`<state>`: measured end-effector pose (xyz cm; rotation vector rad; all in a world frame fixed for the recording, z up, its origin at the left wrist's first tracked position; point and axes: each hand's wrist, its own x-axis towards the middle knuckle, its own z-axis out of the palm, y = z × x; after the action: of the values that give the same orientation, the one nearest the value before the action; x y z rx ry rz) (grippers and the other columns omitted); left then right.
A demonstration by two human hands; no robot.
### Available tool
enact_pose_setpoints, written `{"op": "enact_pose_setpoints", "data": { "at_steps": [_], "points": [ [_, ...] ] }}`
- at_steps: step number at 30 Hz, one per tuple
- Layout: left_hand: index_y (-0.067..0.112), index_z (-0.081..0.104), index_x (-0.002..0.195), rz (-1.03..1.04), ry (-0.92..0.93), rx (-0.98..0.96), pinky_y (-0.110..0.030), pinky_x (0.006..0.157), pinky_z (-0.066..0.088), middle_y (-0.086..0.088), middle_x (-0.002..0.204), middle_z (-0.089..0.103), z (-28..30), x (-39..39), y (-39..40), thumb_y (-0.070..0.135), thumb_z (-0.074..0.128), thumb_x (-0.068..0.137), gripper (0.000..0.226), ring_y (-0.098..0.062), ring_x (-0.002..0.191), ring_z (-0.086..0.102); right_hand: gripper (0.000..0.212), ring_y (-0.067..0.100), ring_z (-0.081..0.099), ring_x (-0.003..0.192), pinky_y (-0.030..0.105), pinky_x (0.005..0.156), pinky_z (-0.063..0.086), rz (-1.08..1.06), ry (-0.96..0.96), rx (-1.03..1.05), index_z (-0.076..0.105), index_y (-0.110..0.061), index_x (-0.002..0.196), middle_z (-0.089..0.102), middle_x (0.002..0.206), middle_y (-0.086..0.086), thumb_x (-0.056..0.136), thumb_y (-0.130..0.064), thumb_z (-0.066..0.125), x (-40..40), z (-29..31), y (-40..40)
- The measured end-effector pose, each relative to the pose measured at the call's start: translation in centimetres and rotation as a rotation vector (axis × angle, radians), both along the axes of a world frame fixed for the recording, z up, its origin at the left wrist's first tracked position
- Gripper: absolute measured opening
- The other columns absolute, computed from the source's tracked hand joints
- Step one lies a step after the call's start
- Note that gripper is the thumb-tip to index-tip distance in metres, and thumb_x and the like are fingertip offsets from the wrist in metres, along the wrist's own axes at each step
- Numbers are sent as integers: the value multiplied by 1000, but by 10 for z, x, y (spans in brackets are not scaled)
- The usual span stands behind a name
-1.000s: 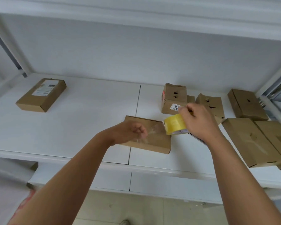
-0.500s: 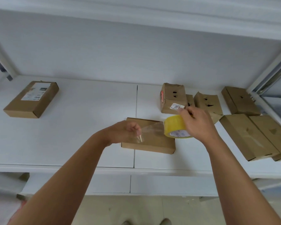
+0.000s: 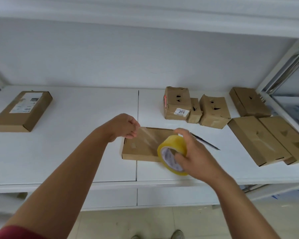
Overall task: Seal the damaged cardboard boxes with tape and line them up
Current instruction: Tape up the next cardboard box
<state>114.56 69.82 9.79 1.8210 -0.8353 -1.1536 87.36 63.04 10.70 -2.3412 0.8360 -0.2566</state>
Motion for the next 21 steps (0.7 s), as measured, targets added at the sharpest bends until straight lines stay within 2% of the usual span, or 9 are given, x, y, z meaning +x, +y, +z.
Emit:
{"op": "enact_pose_setpoints", "data": {
  "at_steps": [3, 5, 7, 9, 11, 13, 17, 19, 21],
  "points": [
    [-1, 68, 88, 45, -44, 27, -23, 64, 60, -11, 82, 66, -2, -3, -10, -11, 57, 88, 15, -17, 68, 67, 57, 20, 53, 96, 31, 75, 40, -1, 28, -36, 32, -42, 134, 46, 107, -7, 78, -53, 38, 3, -13, 22],
    [3, 68, 85, 11, -176, 25, -27, 72, 59, -9, 83, 66, -6, -5, -15, -9, 53, 88, 19, -17, 73, 66, 50, 28, 55, 100, 34, 78, 45, -14, 67, -44, 33, -37, 135, 47, 112, 0, 87, -47, 40, 8, -19, 35],
    [10, 66, 83, -51, -382, 9, -29, 76, 54, -4, 87, 65, -9, -7, -19, -4, 49, 88, 22, -19, 81, 64, 48, 34, 57, 96, 35, 72, 45, -28, 135, -93, 30, -32, 139, 46, 114, 4, 94, -39, 43, 15, -26, 47],
    [16, 63, 86, -89, -623, -7, -20, 69, 44, 5, 91, 60, -12, -6, -25, -2, 46, 89, 25, -15, 88, 58, 44, 35, 59, 88, 33, 62, 37, -29, 207, -169, 30, -26, 139, 44, 114, 5, 98, -38, 41, 24, -31, 59],
    [19, 61, 89, -110, -758, -31, -20, 69, 38, 5, 95, 56, -15, -2, -32, -2, 45, 90, 26, -13, 90, 54, 41, 34, 57, 79, 32, 59, 32, -19, 297, -194, 32, -20, 138, 43, 124, 10, 101, -36, 38, 31, -34, 68],
    [17, 62, 93, -111, -850, -63, -23, 73, 37, 2, 95, 53, -22, 4, -37, -3, 46, 90, 26, -14, 88, 52, 42, 34, 59, 83, 31, 61, 33, 2, 412, -178, 34, -14, 138, 35, 139, 15, 101, -33, 39, 36, -35, 71],
    [12, 66, 106, -100, -905, -126, -26, 72, 40, -2, 96, 51, -38, 9, -47, -2, 51, 92, 24, -17, 87, 54, 44, 38, 61, 101, 34, 70, 39, 55, 568, -132, 39, -9, 136, 28, 145, 15, 100, -34, 37, 42, -32, 68],
    [12, 65, 111, -68, -823, -146, -26, 73, 41, -2, 98, 56, -46, 10, -50, 6, 55, 96, 19, -17, 87, 56, 45, 37, 60, 102, 34, 71, 40, 68, 588, -120, 40, -8, 137, 31, 143, 15, 99, -33, 37, 45, -30, 64],
    [11, 65, 102, -44, -736, -158, -23, 72, 41, -1, 96, 61, -53, 10, -51, 7, 53, 95, 14, -17, 88, 58, 45, 36, 60, 100, 34, 70, 39, 70, 580, -105, 40, -7, 136, 34, 140, 15, 99, -32, 37, 47, -31, 62]
  ]
}}
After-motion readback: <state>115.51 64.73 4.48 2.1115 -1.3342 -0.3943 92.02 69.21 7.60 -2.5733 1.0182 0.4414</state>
